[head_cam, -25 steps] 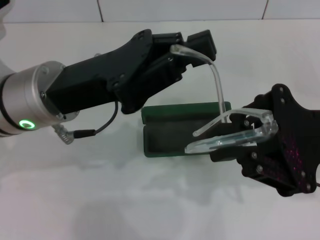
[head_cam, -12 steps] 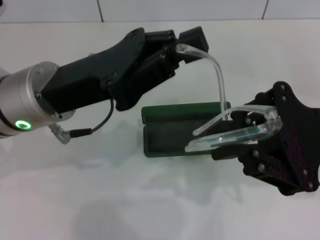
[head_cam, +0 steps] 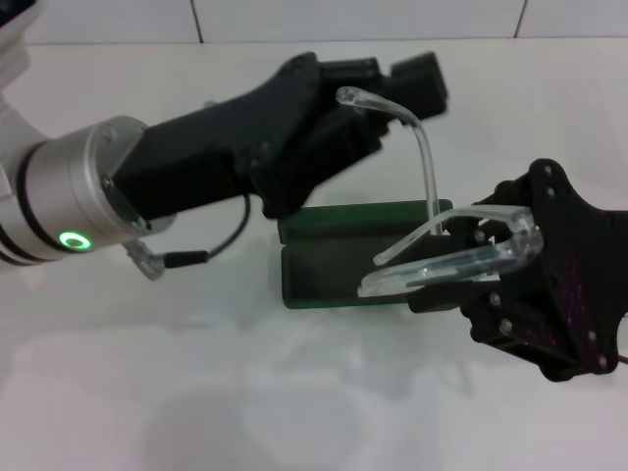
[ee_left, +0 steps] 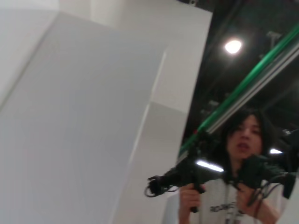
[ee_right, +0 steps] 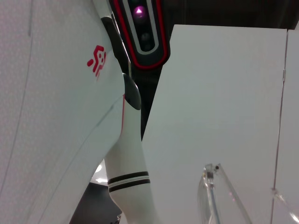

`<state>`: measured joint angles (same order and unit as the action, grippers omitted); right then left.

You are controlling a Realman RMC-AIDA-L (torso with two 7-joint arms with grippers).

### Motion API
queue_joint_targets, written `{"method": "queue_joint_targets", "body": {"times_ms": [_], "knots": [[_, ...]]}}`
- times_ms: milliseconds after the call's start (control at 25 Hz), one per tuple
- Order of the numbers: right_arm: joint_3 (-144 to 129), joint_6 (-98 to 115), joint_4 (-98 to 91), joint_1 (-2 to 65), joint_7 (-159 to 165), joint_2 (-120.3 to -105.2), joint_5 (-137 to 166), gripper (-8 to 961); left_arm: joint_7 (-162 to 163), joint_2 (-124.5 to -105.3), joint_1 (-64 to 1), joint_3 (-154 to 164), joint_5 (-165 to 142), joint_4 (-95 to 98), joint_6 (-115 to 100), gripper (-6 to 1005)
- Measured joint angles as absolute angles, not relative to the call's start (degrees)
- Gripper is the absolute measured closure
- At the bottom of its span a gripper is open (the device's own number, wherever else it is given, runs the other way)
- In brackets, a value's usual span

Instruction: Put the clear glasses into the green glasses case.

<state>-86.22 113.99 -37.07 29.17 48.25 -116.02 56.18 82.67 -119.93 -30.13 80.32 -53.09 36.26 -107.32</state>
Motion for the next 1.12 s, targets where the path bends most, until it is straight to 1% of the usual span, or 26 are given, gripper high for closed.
{"method": "queue_joint_targets", "body": {"times_ms": [1120], "knots": [[-85.8, 113.5, -36.2, 28.8, 47.8, -116.01, 56.2, 822, 82.7, -119.89, -29.4, 85.3, -51.7, 37.7, -109.5, 927]]}}
